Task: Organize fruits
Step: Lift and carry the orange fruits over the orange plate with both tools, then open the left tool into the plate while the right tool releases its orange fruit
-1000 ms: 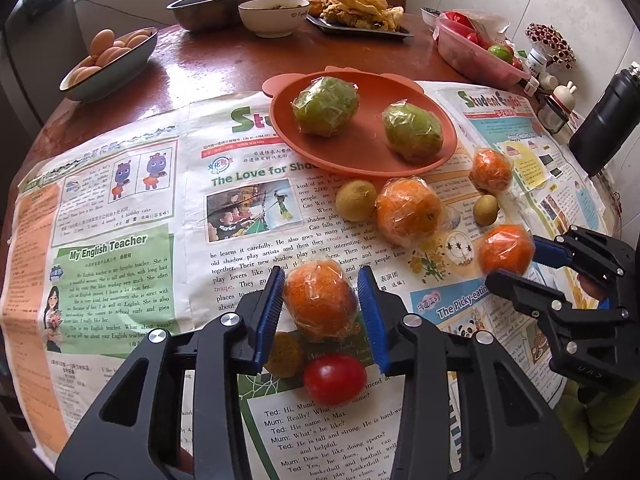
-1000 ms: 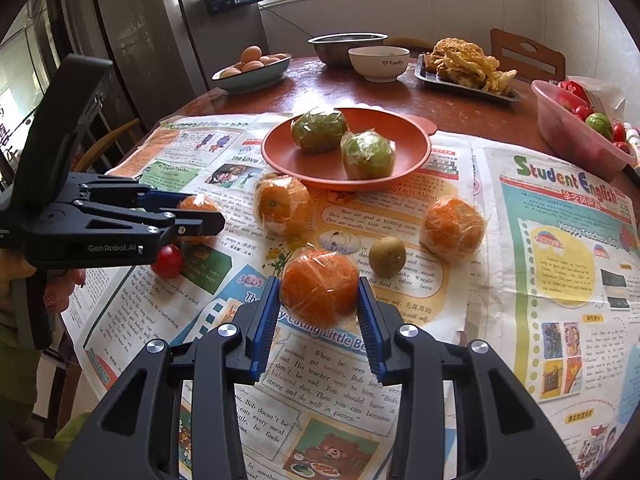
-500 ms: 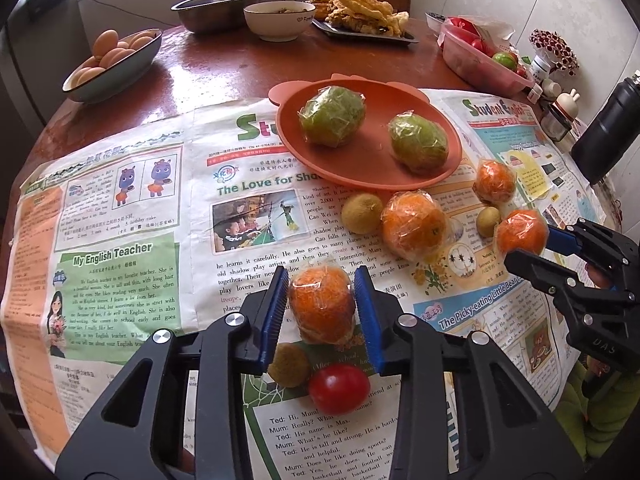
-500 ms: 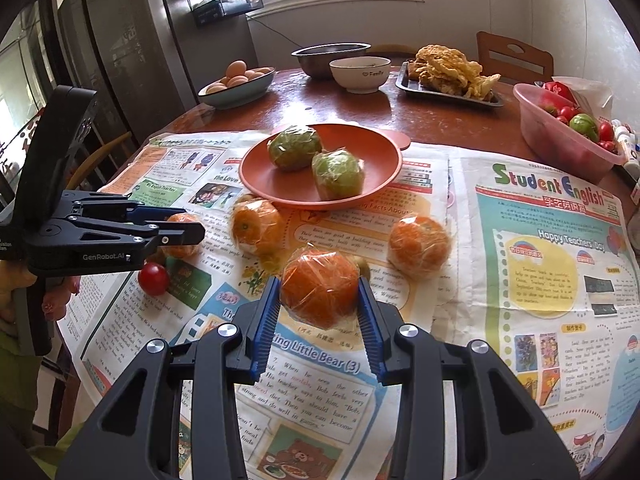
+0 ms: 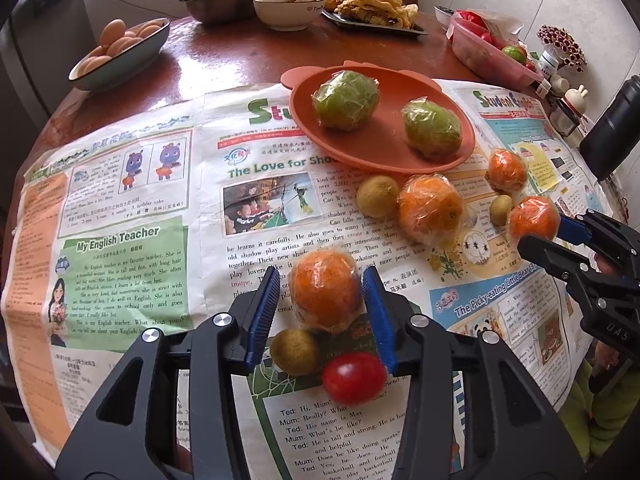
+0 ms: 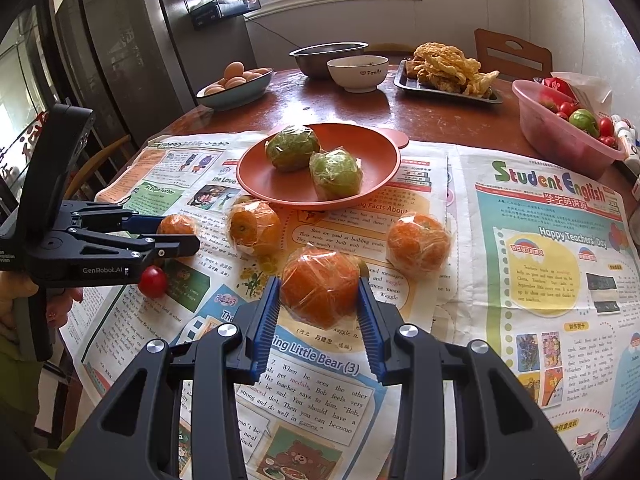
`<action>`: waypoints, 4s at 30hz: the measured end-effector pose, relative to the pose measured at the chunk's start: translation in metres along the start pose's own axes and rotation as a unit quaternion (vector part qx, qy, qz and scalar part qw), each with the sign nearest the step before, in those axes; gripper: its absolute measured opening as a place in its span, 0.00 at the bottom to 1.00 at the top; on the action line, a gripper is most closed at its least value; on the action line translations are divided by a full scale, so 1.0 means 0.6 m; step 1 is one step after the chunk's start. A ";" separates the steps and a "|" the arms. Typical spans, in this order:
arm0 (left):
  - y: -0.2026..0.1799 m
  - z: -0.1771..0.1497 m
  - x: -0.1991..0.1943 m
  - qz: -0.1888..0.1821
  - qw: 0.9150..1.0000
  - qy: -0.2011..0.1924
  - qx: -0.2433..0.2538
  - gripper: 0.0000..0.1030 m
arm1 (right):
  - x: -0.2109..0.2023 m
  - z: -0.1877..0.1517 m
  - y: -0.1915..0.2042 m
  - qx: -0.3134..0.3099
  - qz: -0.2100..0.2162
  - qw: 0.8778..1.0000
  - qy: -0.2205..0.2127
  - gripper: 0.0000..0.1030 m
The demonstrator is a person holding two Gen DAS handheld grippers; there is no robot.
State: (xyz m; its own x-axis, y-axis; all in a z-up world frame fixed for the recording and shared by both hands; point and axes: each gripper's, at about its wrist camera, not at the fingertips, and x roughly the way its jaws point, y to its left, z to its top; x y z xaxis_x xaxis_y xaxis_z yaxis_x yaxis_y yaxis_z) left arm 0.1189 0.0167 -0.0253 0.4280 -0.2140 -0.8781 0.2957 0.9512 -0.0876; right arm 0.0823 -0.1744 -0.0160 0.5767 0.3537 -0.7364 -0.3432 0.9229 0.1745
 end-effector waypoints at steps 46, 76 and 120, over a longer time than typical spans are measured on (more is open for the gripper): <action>-0.040 0.143 0.009 -0.020 0.999 -0.022 0.026 0.25 | 0.029 0.178 -0.068 -0.043 0.001 0.999 -0.016 0.36; -0.021 0.153 0.051 -0.041 0.999 -0.006 0.026 0.26 | 0.176 0.226 -0.073 -0.051 0.033 0.996 0.065 0.37; -0.022 0.151 0.018 -0.034 0.999 -0.026 0.013 0.42 | 0.101 0.220 -0.087 -0.034 -0.013 0.999 0.020 0.64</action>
State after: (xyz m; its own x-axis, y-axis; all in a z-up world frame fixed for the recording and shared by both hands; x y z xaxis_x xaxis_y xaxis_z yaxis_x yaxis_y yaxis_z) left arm 0.1972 -0.0181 0.0092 0.4498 -0.2894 -0.8449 0.3477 0.9281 -0.1328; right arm 0.2332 -0.1813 0.0168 0.5563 0.3211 -0.7664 -0.3788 0.9189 0.1101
